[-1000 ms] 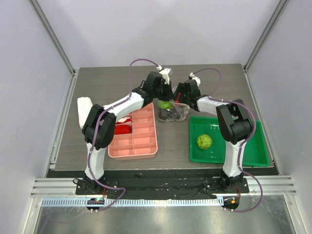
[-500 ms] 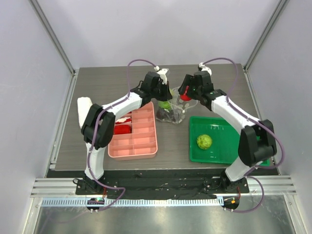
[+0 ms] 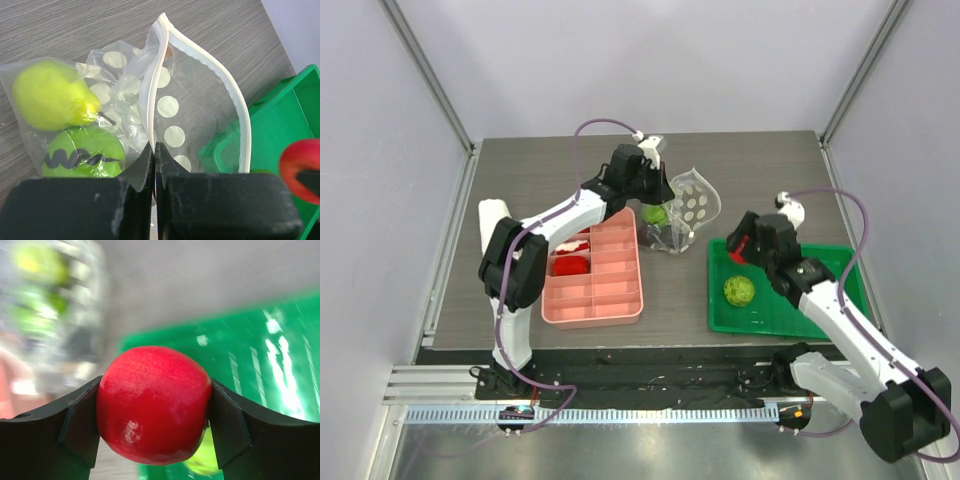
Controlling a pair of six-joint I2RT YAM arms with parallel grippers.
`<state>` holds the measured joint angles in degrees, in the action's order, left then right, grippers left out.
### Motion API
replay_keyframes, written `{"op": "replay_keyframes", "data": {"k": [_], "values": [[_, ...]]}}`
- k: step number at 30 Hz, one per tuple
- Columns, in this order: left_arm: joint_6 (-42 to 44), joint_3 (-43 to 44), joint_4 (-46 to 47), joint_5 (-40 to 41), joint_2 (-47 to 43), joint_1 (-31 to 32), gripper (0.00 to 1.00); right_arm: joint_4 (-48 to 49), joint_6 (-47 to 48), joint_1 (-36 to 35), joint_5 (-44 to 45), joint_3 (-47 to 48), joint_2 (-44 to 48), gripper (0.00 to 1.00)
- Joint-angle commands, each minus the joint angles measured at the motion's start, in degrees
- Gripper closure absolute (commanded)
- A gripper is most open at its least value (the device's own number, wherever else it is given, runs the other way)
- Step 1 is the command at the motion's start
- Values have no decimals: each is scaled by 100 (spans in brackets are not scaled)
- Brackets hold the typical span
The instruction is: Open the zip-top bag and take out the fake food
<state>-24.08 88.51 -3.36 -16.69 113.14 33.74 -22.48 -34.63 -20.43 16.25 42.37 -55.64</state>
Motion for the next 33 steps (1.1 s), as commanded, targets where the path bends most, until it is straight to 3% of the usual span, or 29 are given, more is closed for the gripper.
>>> {"op": "replay_keyframes", "data": {"k": [1, 6, 9, 10, 13, 15, 23, 26, 29, 30, 32, 33], "values": [[-106, -88, 256, -151, -389, 10, 100, 23, -703, 240, 870, -878, 545, 64], [-88, -150, 230, -203, -451, 19, 100, 121, -527, 575, 398, -1038, 36, 60], [-106, -185, 256, -273, -460, 45, 100, 305, -422, 566, 108, -1125, -105, 47], [-106, -185, 265, -291, -460, 54, 100, 393, -378, 566, -94, -1169, -88, 33], [-106, -150, 283, -370, -468, 80, 100, 393, -185, 566, -262, -1196, 70, 9], [-141, -141, 309, -414, -495, 89, 100, 263, -19, 566, -236, -1135, 289, 0], [-124, -106, 300, -520, -732, 142, 100, -187, 650, 110, -131, -99, 633, 0], [-115, -106, 309, -502, -776, 212, 100, 50, 1037, -286, -322, 578, 274, 8], [-141, -53, 309, -493, -741, 265, 100, 217, 1090, -304, -859, 1333, -534, 21], [-159, -36, 309, -502, -715, 265, 100, 322, 1038, -313, -1078, 1640, -875, 32], [-211, 0, 309, -493, -697, 274, 100, 533, 880, -313, -1168, 1835, -1202, 41], [-203, 8, 309, -459, -714, 283, 100, 578, 827, -322, -977, 2071, -1361, 53]]}}
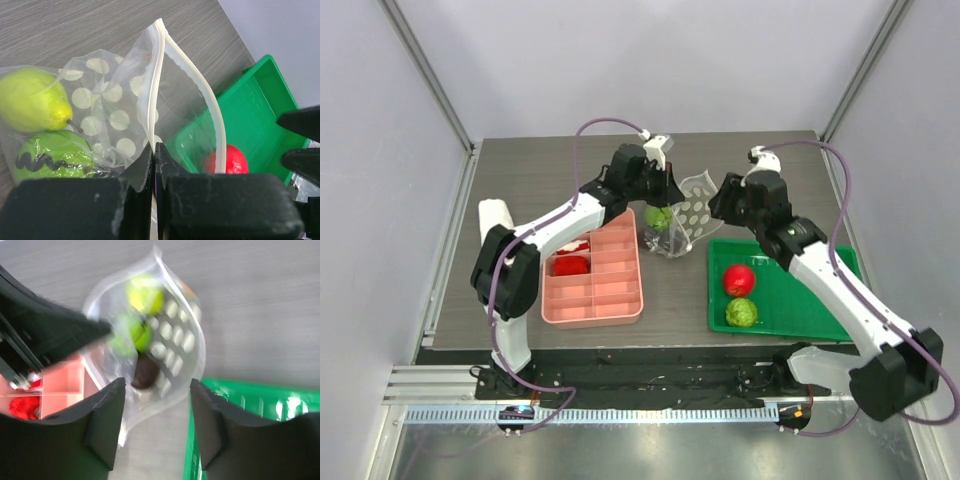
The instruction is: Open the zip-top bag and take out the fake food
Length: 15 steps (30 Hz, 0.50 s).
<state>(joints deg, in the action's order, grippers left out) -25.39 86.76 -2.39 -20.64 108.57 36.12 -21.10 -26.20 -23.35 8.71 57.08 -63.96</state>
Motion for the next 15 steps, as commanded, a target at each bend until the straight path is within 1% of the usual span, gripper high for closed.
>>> {"op": "replay_keyframes", "data": {"k": [1, 2, 4, 5, 6, 7, 10, 13, 15], "values": [[-72, 183, 213, -63, -284, 36, 100, 423, -95, -20, -116, 733, -895, 60], [-63, 175, 213, -45, -302, 44, 100, 414, -105, -29, -115, 839, -1064, 63], [-54, 175, 213, 34, -337, 44, 100, 388, -114, -20, -237, 1128, -1555, 75], [-54, 166, 213, 17, -354, 44, 100, 396, -149, -20, -334, 1173, -1706, 78], [-63, 166, 222, 34, -355, 44, 100, 466, -227, -29, -448, 1217, -1838, 80], [-63, 166, 213, 43, -381, 44, 100, 528, -254, -20, -701, 1209, -1952, 80], [-115, 192, 362, -1, -398, 62, 100, 870, -412, -20, -1107, 1008, -2339, 80], [-221, 306, 450, -71, -416, 158, 100, 1091, -430, -29, -1257, 910, -2691, 76], [-81, 525, 328, -10, -355, 237, 100, 1187, -430, -29, -1590, 849, -2875, 69]]}}
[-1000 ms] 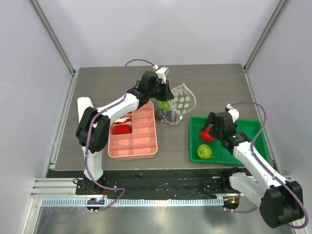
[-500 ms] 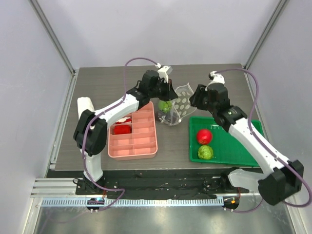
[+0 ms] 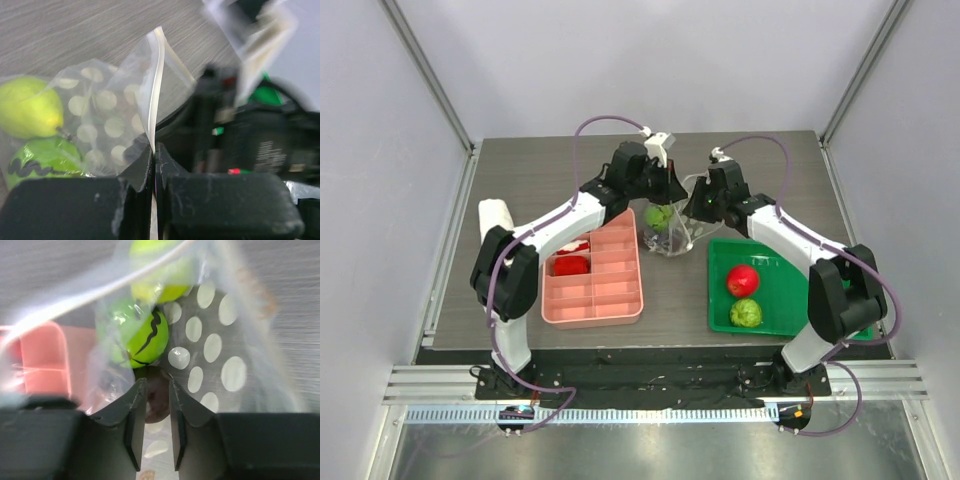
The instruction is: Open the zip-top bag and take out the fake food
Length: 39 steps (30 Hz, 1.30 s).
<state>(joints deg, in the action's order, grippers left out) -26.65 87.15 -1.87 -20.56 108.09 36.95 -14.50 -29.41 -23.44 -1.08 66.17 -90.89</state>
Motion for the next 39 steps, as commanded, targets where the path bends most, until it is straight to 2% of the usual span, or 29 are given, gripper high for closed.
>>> {"op": "replay_keyframes", "data": {"k": [1, 2, 4, 7, 8, 11, 18, 26, 28, 31, 32, 34, 39], "values": [[72, 582, 223, -19, -280, 198, 100, 571, -135, -20, -734, -87, -218, 66], [73, 644, 205, -1, -245, 199, 100, 606, -170, -11, -997, -113, -245, 56], [90, 741, 204, 34, -175, 199, 100, 791, -214, -20, -1218, -262, -289, 52], [125, 794, 204, 104, -140, 199, 100, 984, -258, -11, -1508, -552, -236, 38], [160, 829, 204, 104, -131, 199, 100, 1054, -267, -11, -1587, -648, -219, 31], [213, 935, -68, 113, -17, 199, 100, 1362, -241, -11, -1781, -1009, -210, 24], [196, 611, 2, 262, 72, 199, 100, 1950, -408, -3, -1966, -1528, -447, 22], [187, 188, 134, 456, -51, 216, 100, 2617, -539, -55, -1667, -1388, -1053, 17], [222, 83, 134, 473, -87, 207, 100, 2680, -601, -82, -1676, -1335, -1272, 19], [371, 82, -32, 544, -122, 207, 100, 2488, -610, -108, -1352, -1308, -1256, 34], [415, 74, -59, 587, -139, 207, 100, 2383, -549, -108, -1290, -1326, -1177, 48], [485, 47, -129, 711, -157, 199, 100, 2120, -435, -108, -1044, -1256, -818, 60], [494, -23, -147, 799, -139, 41, 100, 802, -162, -108, -307, -1019, 228, 66]]}}
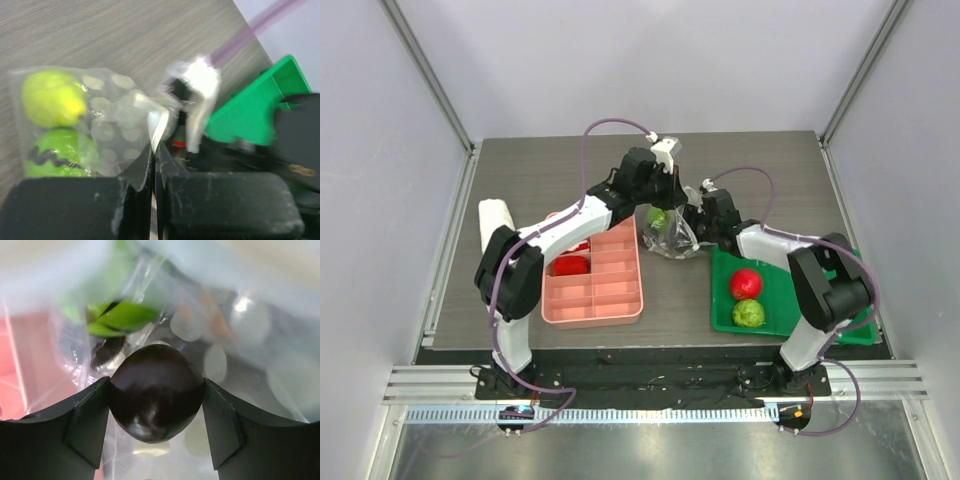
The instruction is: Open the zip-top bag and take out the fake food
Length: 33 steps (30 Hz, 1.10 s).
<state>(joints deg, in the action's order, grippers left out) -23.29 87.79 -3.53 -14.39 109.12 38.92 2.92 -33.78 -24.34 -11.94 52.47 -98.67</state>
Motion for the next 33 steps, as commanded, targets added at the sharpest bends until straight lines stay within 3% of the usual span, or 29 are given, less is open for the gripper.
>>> {"op": "replay_keyframes", "data": {"k": [1, 9, 11, 15, 19, 24, 33], "values": [[149, -95, 28, 182, -251, -182, 100, -1229, 293, -10, 825, 378, 1295, 68], [114, -218, 45, 95, -356, -297, 100, -1926, 267, 149, 1018, 255, 2712, 70], [105, -236, 80, 16, -383, -306, 100, -2137, 345, 166, 1412, 290, 2958, 70], [-210, -385, 517, -422, -479, -306, 100, -1744, 565, 175, 1573, 80, 3468, 71], [-474, -517, 871, -916, -558, -236, 100, -1101, 373, 166, 1283, 175, 2978, 75], [-334, -464, 784, -751, -848, -104, 100, -1267, -32, 157, 686, 1361, 1914, 81], [158, 28, -34, -55, -700, -147, 100, -1688, 178, 219, 1069, 2180, 2554, 81]]}}
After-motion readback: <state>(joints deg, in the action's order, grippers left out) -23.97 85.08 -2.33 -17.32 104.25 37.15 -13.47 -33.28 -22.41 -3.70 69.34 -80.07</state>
